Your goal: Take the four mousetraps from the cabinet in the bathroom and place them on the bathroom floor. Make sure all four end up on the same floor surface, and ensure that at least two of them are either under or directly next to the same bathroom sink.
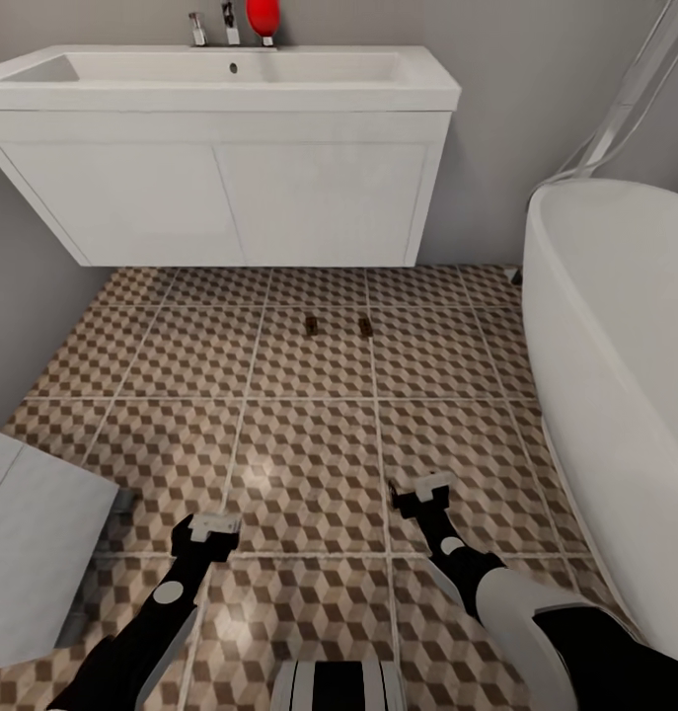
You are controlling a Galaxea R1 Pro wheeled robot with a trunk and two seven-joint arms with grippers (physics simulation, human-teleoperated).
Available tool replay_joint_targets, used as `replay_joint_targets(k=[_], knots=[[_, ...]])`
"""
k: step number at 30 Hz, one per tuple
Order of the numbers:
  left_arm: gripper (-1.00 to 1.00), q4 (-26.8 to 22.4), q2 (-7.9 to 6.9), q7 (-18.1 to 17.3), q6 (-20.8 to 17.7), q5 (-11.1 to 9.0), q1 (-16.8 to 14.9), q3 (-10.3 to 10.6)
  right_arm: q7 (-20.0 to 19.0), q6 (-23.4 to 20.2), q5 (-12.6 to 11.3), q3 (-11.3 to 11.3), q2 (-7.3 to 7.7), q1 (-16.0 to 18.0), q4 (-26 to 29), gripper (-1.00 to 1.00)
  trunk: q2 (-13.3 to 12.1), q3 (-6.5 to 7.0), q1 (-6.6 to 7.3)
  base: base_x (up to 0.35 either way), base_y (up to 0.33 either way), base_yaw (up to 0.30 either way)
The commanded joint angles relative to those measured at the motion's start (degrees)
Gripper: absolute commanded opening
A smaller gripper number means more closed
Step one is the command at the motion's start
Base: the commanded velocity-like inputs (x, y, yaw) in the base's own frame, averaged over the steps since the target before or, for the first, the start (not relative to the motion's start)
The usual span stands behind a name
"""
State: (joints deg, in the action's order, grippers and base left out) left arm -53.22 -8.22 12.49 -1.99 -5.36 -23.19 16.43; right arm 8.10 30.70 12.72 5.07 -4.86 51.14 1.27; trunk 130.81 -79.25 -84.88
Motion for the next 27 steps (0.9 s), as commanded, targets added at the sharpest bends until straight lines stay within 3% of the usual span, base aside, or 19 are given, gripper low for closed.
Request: replay_joint_targets(k=[1,10,15,27], knots=[[1.00,-0.04,-0.23,0.52,-0.17,-0.57,0.13,0.35,0.60,0.14,0.31,0.47,0.21,-0.27,-0.07,1.00,-0.40,0.15,0.23,0.000,0.000,0.000],[1.00,2.68,-0.82,0.44,1.25,-0.65,1.18,0.35,0.60,1.18,0.35,0.47,1.51,-3.23,-0.05,1.00,-4.01,1.77,2.21,0.000,0.000,0.000],[1.00,9.21,-0.54,0.41,5.96,-0.77,1.43,0.35,0.67,3.68,0.37,0.51,2.59,-5.80,-0.08,1.00,-6.02,2.67,3.31,0.000,0.000,0.000],[1.00,16.15,-0.23,0.27,8.76,-0.79,1.49,0.41,0.68,4.25,0.37,0.48,3.39,-9.02,-0.12,1.00,-10.83,4.82,5.94,0.000,0.000,0.000]])
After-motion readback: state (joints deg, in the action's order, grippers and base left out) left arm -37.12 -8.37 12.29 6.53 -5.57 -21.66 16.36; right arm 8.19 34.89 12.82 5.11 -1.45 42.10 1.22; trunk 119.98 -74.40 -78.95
